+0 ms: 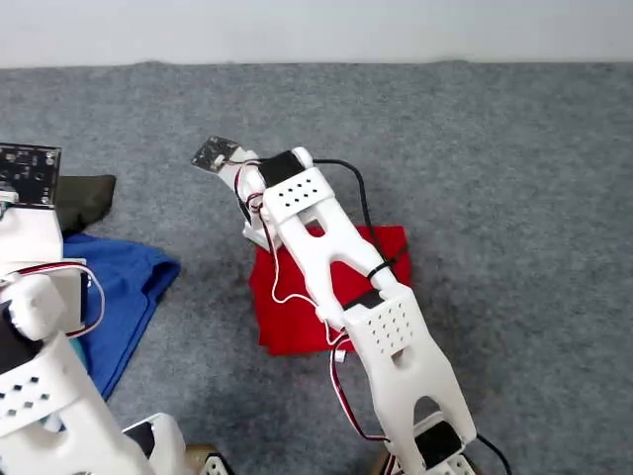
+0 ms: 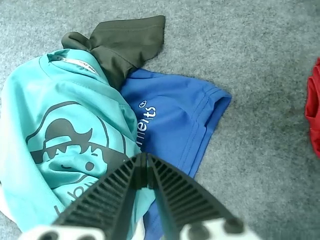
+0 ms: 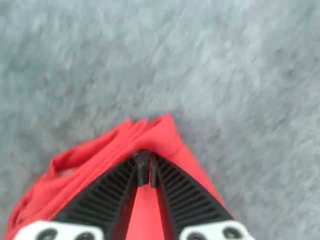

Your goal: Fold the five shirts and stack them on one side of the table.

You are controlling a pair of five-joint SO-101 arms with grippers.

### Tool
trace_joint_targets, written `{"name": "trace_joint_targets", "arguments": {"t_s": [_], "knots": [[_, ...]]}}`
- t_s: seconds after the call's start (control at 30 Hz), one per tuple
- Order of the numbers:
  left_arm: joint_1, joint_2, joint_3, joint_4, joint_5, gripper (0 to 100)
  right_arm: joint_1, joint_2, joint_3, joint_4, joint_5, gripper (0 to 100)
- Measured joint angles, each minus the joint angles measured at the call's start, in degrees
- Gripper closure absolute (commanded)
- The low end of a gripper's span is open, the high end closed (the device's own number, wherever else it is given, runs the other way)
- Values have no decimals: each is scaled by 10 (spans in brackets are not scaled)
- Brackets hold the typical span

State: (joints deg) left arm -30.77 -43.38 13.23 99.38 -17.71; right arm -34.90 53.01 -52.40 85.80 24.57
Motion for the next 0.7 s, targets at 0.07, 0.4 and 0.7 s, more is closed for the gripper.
{"name": "trace_joint_targets", "arguments": {"t_s": [0.07, 0.4, 0.7], "knots": [[0, 0, 0, 0, 0, 983, 0, 9, -16, -9, 0, 989], [0, 0, 0, 0, 0, 983, 0, 13, -136, 118, 0, 989], [0, 0, 0, 0, 0, 982, 37, -24, -99, 147, -51, 990]]}}
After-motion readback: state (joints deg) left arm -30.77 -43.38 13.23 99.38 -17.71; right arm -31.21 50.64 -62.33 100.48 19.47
